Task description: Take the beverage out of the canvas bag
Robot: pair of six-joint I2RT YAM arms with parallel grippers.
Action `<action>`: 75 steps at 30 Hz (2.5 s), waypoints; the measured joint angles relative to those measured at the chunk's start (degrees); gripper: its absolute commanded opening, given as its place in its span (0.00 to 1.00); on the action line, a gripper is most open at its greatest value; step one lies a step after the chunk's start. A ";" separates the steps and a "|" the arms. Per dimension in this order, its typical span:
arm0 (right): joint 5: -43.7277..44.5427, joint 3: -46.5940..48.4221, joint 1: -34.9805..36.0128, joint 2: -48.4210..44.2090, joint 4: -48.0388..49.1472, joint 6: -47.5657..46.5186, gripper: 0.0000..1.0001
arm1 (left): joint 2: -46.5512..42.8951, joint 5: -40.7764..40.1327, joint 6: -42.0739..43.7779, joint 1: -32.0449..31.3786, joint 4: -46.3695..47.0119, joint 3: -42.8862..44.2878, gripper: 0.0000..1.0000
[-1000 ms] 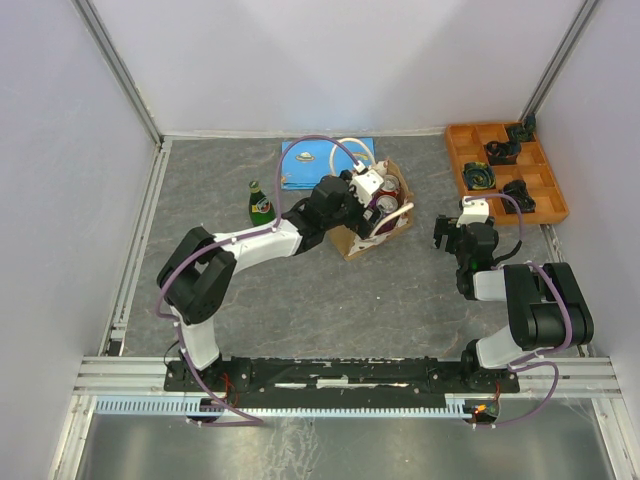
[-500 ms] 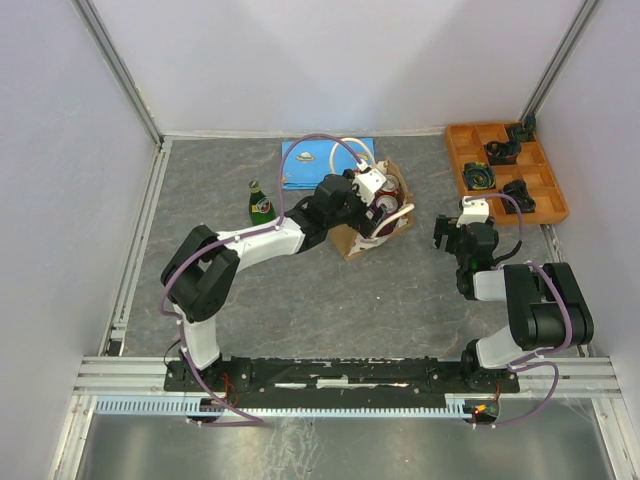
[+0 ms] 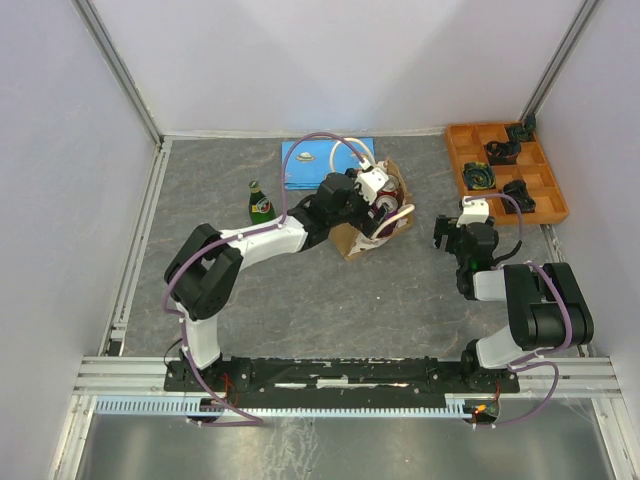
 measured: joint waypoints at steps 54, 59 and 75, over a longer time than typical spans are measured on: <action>0.00 0.00 0.02 0.00 0.00 0.00 0.99 | -0.37 -6.71 -8.41 0.00 -33.35 19.28 0.99; 0.00 0.00 0.02 0.00 0.00 0.00 0.99 | 1.49 -6.60 -9.90 0.00 -35.47 19.30 0.99; 0.02 0.00 0.00 0.00 0.00 0.00 0.99 | 5.22 -5.07 -10.27 0.02 -39.39 22.43 0.99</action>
